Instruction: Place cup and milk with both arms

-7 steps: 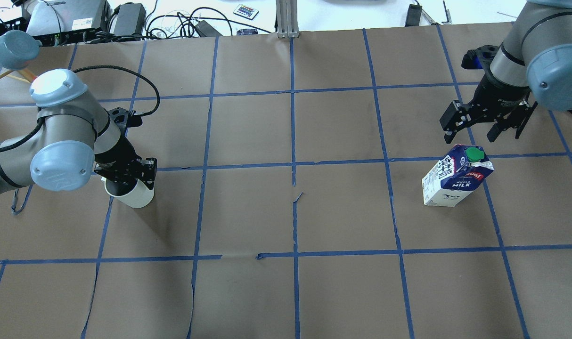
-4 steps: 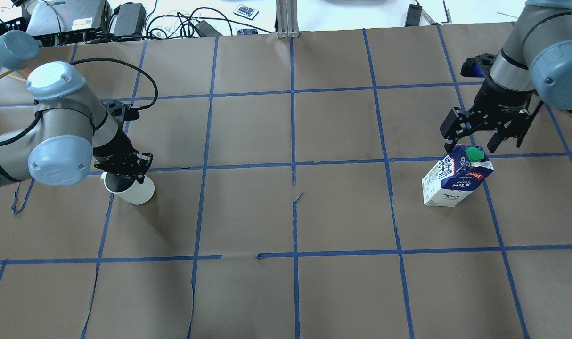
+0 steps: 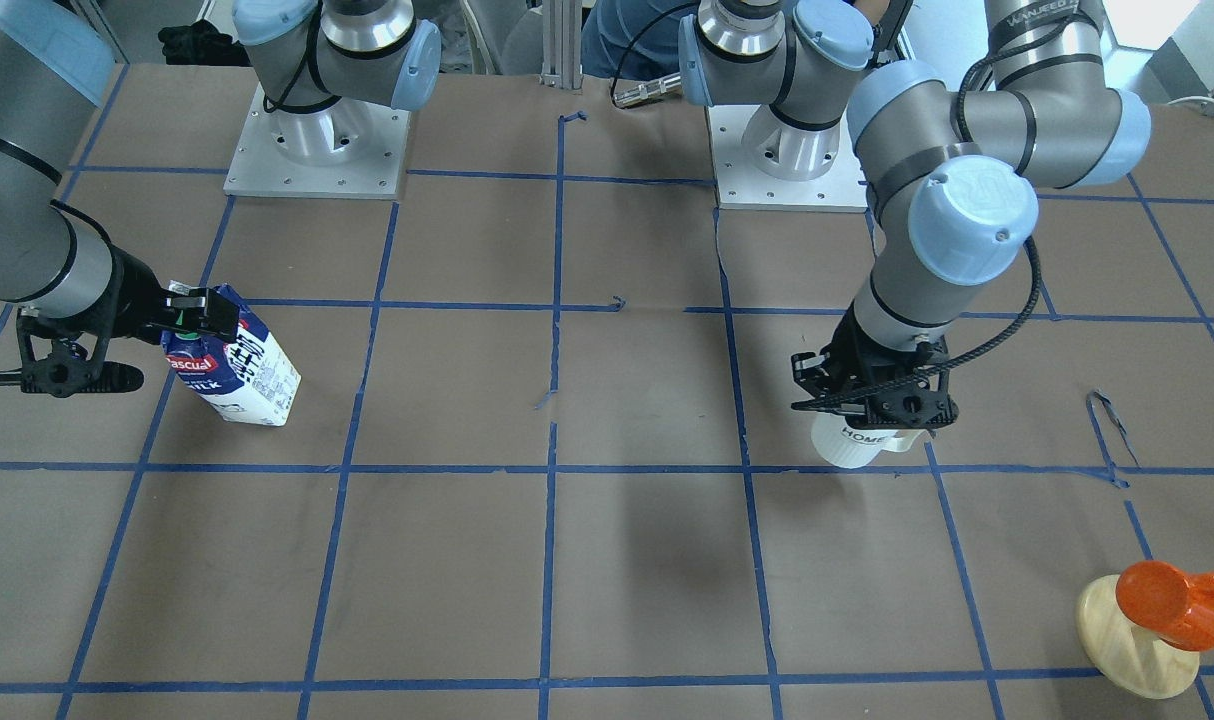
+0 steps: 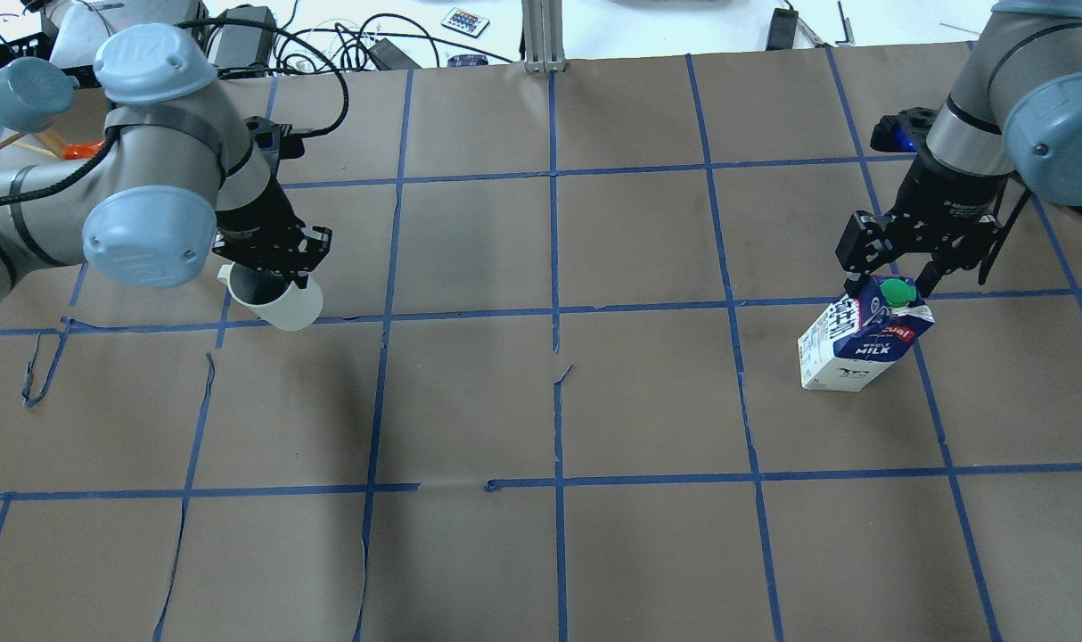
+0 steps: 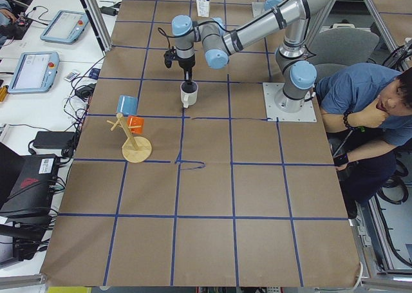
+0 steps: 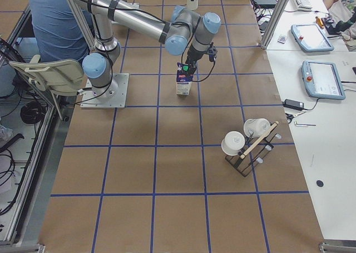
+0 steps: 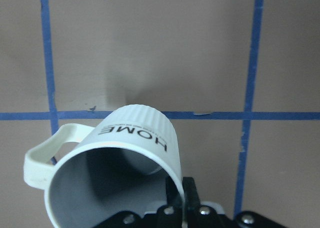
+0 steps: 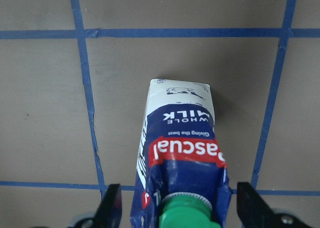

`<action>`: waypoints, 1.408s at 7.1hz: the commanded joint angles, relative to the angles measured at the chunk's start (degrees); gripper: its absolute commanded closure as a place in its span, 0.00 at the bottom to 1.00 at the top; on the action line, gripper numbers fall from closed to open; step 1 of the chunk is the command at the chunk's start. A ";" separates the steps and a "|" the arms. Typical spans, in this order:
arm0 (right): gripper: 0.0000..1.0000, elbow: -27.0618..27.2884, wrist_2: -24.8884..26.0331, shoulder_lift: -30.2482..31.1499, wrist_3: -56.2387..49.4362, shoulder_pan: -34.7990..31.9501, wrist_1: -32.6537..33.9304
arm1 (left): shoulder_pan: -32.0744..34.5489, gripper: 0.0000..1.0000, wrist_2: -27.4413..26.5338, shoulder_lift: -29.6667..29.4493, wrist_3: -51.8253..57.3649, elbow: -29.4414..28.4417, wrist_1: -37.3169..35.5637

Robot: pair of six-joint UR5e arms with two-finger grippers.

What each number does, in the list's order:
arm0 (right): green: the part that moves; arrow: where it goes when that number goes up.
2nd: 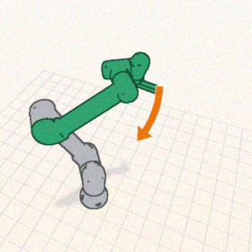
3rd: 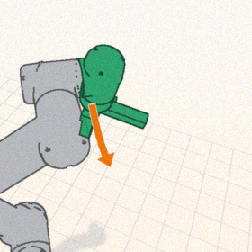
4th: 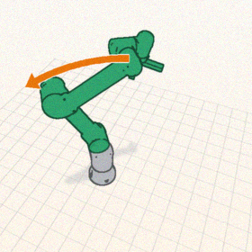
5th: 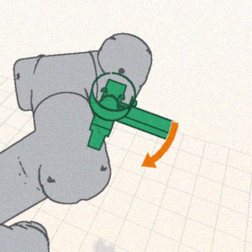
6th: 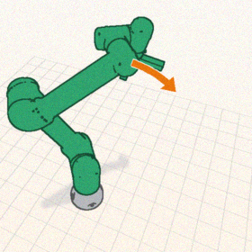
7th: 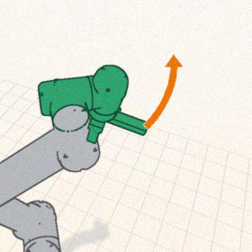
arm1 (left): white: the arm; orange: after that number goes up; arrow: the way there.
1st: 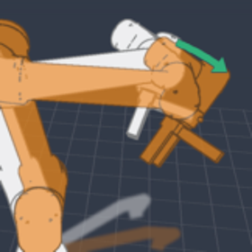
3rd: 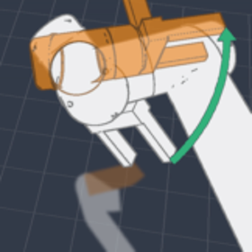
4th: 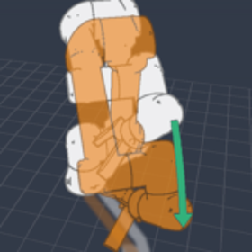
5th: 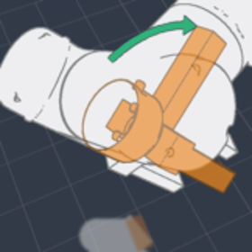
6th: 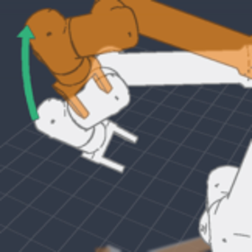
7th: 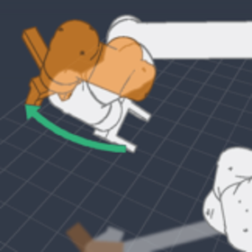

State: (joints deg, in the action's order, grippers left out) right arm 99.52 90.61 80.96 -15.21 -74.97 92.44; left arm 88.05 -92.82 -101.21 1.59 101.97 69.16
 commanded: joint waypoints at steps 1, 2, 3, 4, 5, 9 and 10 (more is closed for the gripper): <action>0.45 0.06 0.53 -0.01 0.09 0.09 -0.42 | 10.08 1.00 2.98 -1.87 -9.20 -1.77 0.71; 0.62 0.14 0.88 -0.01 0.09 0.09 -0.77 | 14.39 1.00 3.26 -2.49 -12.80 -2.82 1.06; 0.75 -0.20 0.89 -0.01 0.09 0.26 -2.60 | 18.96 1.00 2.91 -3.46 -18.84 -3.35 1.15; 0.77 -1.08 0.89 -0.01 0.09 0.61 -2.79 | 23.01 1.00 3.08 -4.25 -25.08 -3.36 1.06; 0.81 -2.57 0.71 0.08 0.18 0.61 -3.58 | 24.87 1.00 3.26 -4.87 -31.58 -3.62 0.28; 0.84 -8.21 -4.64 -0.10 2.28 -0.96 -9.39 | 31.04 1.00 6.75 -8.38 -43.25 -3.88 -3.41; 0.84 -8.21 -4.65 -0.18 4.55 -2.97 -9.30 | 31.22 1.00 7.38 -9.08 -42.90 -3.88 -4.12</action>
State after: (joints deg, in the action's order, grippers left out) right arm 91.52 86.69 80.86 -12.69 -76.12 83.28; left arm 118.78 -86.78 -109.32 -41.10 98.12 66.24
